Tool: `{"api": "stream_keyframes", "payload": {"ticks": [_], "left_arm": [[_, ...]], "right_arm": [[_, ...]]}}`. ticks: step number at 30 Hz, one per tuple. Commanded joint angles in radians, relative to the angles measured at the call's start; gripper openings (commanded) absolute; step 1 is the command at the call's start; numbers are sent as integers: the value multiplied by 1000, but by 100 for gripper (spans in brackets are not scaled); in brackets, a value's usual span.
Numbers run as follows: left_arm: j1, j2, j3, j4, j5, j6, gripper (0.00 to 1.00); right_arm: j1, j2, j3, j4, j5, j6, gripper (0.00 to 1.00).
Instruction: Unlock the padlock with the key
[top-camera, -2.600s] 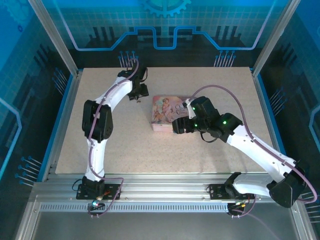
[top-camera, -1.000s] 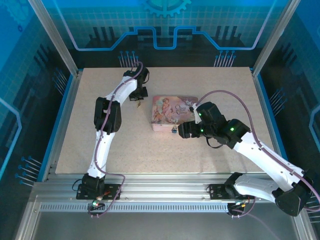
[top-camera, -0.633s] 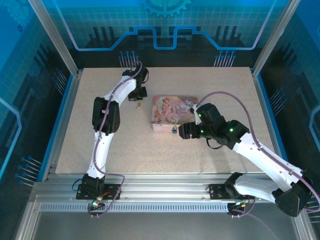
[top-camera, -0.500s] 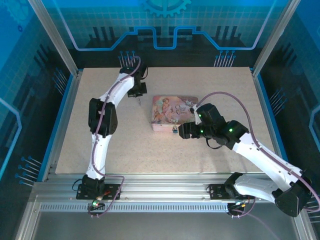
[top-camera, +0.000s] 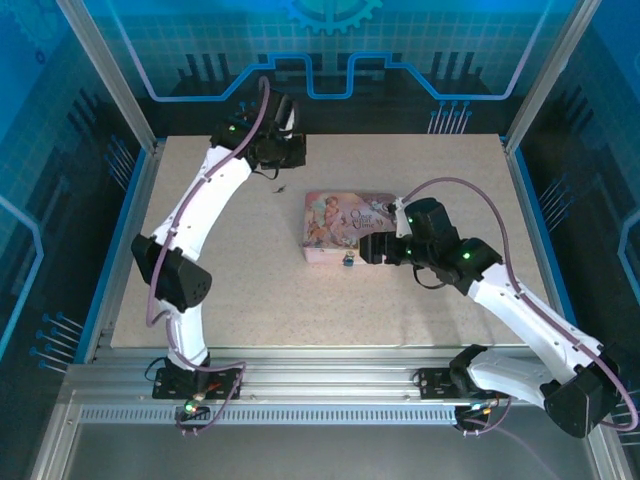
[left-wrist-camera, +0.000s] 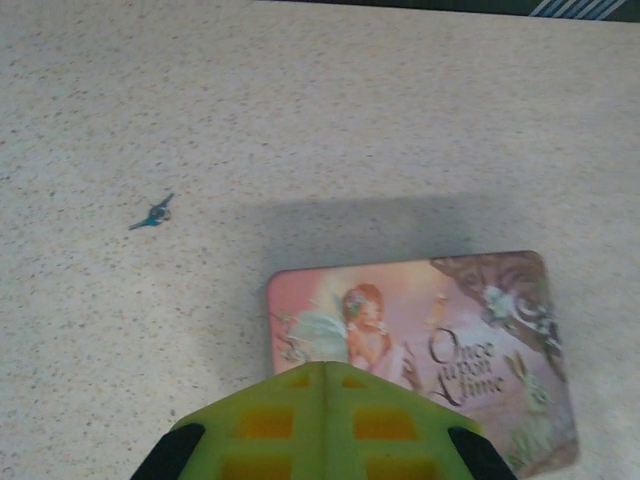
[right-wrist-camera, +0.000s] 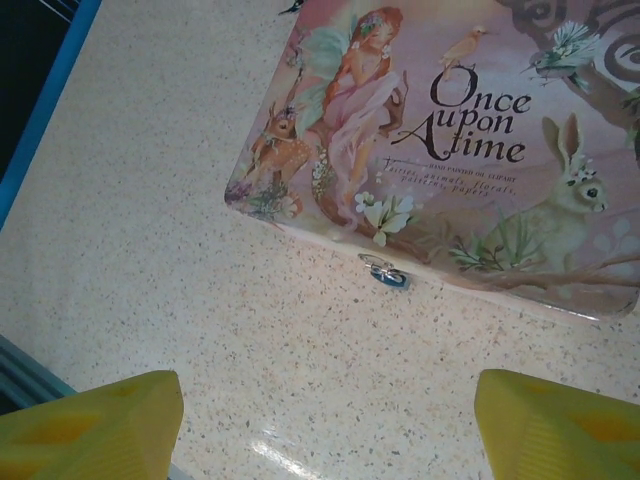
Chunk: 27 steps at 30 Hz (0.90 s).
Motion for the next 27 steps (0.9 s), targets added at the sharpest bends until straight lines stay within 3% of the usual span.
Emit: {"api": "stream_keyframes", "payload": {"ticks": [1, 4, 6, 12, 22, 27], "left_arm": [[-7, -49, -31, -28, 37, 25, 0], [-7, -56, -70, -11, -1, 38, 0], [-3, -40, -91, 0, -29, 38, 30], [44, 65, -139, 69, -44, 10, 49], [83, 337, -22, 102, -182, -75, 59], [110, 471, 97, 90, -198, -108, 62]], "right_arm": [[-23, -23, 12, 32, -41, 14, 78], [-25, -28, -3, 42, -50, 20, 78], [-25, -31, -11, 40, -52, 21, 78], [-26, -65, -42, 21, -39, 19, 78], [-26, -106, -74, -14, -15, 27, 78], [-26, -114, -89, -28, -5, 28, 78]]}}
